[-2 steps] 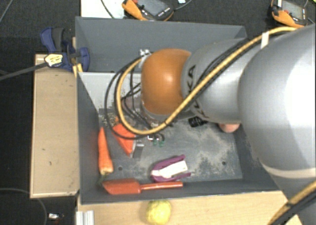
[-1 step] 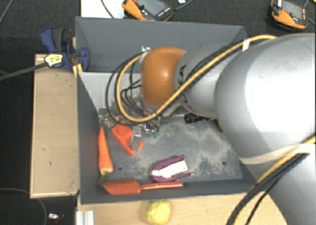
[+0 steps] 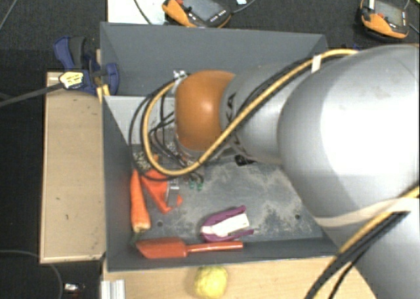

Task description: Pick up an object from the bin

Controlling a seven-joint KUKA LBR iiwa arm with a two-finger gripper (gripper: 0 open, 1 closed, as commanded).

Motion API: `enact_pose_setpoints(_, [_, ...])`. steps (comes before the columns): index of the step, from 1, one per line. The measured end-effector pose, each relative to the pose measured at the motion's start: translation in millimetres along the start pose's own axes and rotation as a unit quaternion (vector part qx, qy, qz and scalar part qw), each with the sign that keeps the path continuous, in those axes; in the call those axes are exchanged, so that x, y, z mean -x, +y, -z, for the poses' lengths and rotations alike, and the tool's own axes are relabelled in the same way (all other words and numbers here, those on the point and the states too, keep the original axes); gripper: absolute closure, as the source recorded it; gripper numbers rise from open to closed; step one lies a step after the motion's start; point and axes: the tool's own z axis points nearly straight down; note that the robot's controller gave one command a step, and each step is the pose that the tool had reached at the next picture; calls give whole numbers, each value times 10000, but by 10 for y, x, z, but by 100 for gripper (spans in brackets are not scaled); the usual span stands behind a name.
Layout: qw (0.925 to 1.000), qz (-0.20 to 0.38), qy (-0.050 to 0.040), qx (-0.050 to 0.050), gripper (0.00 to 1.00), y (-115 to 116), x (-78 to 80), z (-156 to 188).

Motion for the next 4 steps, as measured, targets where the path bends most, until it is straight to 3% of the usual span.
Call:
enact_pose_setpoints(1, [9991,-436,9,-1,0,-65,133,0])
enact_pose_setpoints(2, [9993,-371,5,-10,0,-17,137,-2])
enact_pose_setpoints(3, [9853,-1711,-3,-7,0,-566,157,582])
enact_pose_setpoints(4, [9996,-288,12,-1,0,174,124,-9])
